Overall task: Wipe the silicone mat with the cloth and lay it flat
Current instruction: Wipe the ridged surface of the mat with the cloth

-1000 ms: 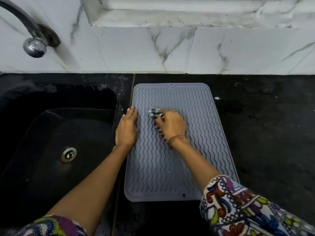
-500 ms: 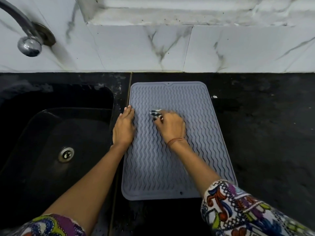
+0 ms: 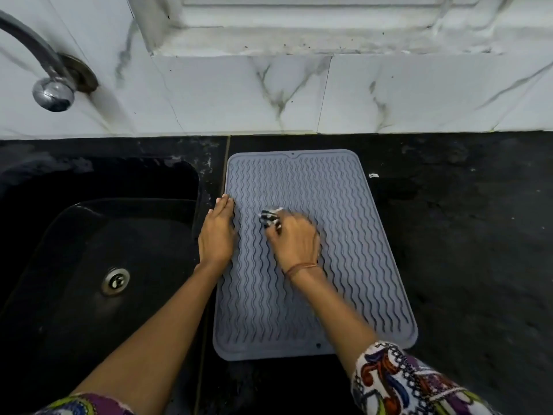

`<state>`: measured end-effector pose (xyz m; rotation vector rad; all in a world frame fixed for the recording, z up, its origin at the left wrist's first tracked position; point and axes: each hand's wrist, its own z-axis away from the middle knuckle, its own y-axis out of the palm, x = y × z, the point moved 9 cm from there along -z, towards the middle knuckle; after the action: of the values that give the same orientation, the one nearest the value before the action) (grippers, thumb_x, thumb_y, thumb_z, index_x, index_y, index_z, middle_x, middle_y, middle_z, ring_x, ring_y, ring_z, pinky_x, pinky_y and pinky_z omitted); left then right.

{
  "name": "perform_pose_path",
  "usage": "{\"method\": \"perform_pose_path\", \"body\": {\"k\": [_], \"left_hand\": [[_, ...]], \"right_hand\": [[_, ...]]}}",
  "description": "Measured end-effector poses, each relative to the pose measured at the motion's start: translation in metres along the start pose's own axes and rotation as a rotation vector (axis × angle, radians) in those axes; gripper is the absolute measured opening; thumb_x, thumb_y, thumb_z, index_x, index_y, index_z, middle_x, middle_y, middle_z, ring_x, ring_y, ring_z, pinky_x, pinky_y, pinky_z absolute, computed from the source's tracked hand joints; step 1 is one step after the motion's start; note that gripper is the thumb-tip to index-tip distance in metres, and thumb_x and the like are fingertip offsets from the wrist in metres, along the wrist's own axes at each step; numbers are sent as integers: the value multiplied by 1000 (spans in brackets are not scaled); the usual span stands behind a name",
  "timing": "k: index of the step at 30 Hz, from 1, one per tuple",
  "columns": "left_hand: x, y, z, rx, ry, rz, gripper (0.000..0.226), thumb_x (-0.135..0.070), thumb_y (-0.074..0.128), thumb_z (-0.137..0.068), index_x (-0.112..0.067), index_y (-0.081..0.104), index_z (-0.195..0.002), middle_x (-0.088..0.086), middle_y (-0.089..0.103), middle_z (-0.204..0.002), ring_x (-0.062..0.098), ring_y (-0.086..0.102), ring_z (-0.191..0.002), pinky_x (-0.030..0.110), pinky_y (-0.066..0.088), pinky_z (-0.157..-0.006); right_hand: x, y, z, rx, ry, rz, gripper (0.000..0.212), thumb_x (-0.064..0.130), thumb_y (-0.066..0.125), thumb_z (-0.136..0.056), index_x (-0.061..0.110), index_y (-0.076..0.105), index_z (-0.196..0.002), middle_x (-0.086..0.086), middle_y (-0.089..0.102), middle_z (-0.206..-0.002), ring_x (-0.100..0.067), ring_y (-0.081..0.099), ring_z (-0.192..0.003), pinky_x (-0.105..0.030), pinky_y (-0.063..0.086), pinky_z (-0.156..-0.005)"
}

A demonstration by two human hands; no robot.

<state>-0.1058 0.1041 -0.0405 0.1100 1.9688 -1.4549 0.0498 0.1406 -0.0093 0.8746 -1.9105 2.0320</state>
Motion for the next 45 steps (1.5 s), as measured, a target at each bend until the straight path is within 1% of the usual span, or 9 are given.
{"method": "perform_pose_path", "body": {"k": [8,11,14,17,24,30,33,40,45], "left_hand": [[5,-10,40,-52,-54,49,43,4,40,-90,-2,37,-133,14,39,-144,24,28,-138,40,23,-116],[4,-10,37,-46,-72,66,42,3,39,-91,-3,39,-132,14,39,-144,25,29,-138,43,27,-115],[8,-11,38,-24,-75,75,43,2,38,-91,-5,40,-133,13,37,-146,25,29,-138,42,29,-113],[7,-13,40,-20,-53,86,42,1,40,-90,-6,41,-132,12,39,-145,24,31,-137,43,30,-112],[1,-13,39,-44,-60,97,41,4,40,-91,-2,40,-131,15,41,-143,25,31,-137,42,26,-115],[11,-15,38,-11,-79,169,41,1,41,-91,-5,41,-132,13,40,-144,22,31,-136,39,28,-114],[8,-15,38,9,-57,133,41,-2,40,-91,-5,41,-132,14,39,-144,24,31,-137,42,29,-113],[8,-17,62,-50,-92,117,35,-8,39,-95,1,43,-129,17,39,-144,27,27,-138,42,22,-116],[6,-19,64,-56,-92,122,33,-6,37,-94,0,48,-125,16,40,-143,27,30,-137,42,24,-115]], "right_hand": [[-124,-83,-16,-245,414,82,26,21,52,-92,5,62,-110,-21,64,-108,-36,61,-98,-39,49,-79],[-48,-29,-5,-187,281,-29,21,18,49,-93,15,62,-109,-9,68,-104,-27,65,-96,-34,52,-79],[38,33,18,87,69,-12,28,20,45,-94,9,59,-116,-13,63,-115,-30,61,-104,-37,50,-83],[46,31,23,169,-89,61,32,22,45,-94,9,57,-120,-13,59,-121,-30,59,-106,-37,47,-86],[-66,-41,-12,-120,254,133,31,23,52,-93,7,58,-119,-15,61,-118,-29,59,-104,-38,48,-86],[62,50,18,115,-9,5,30,22,43,-96,9,57,-118,-12,58,-120,-29,61,-103,-37,49,-84],[53,38,23,144,-115,33,32,22,46,-94,10,56,-122,-13,58,-121,-29,60,-104,-38,48,-87],[-94,-65,4,-147,262,136,30,22,51,-94,6,58,-119,-16,61,-118,-29,58,-104,-36,46,-86],[15,15,29,23,30,16,28,21,46,-94,13,60,-117,-10,64,-116,-26,62,-102,-34,50,-85]]}}
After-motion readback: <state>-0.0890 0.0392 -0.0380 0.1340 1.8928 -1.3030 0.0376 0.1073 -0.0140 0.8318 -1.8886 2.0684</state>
